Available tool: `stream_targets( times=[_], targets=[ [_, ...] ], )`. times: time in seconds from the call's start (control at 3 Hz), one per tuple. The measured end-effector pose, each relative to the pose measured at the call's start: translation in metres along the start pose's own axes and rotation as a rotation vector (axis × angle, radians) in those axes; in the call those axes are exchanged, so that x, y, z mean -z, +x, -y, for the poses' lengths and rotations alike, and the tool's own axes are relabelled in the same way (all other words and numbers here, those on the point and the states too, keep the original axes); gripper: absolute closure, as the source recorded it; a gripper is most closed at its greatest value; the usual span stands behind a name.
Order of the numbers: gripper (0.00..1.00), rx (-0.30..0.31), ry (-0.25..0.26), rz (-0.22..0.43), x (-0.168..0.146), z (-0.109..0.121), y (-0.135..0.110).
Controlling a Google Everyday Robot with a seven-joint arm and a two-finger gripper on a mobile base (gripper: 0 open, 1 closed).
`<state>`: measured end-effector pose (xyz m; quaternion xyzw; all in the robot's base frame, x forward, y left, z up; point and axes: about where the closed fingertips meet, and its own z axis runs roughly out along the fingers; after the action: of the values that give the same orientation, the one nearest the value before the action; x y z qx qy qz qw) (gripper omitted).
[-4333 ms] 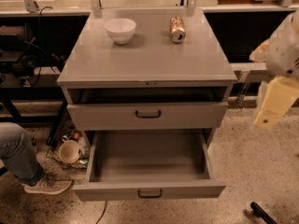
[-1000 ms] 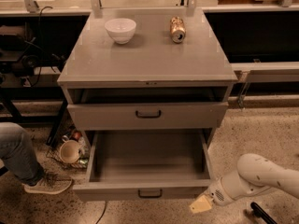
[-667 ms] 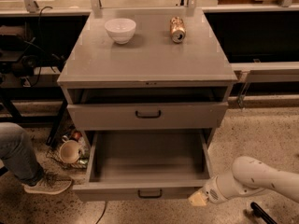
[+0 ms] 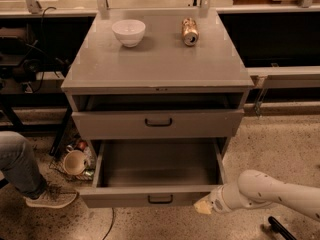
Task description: Close middle drawer
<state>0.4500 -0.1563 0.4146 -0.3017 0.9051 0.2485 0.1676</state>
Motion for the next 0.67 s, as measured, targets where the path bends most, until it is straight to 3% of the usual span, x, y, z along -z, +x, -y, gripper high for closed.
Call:
stream_targets(
  times=[0.67],
  targets=[
    [1.0, -0.015, 0.024, 0.036, -0.0019, 0.0034, -0.0021]
  ],
)
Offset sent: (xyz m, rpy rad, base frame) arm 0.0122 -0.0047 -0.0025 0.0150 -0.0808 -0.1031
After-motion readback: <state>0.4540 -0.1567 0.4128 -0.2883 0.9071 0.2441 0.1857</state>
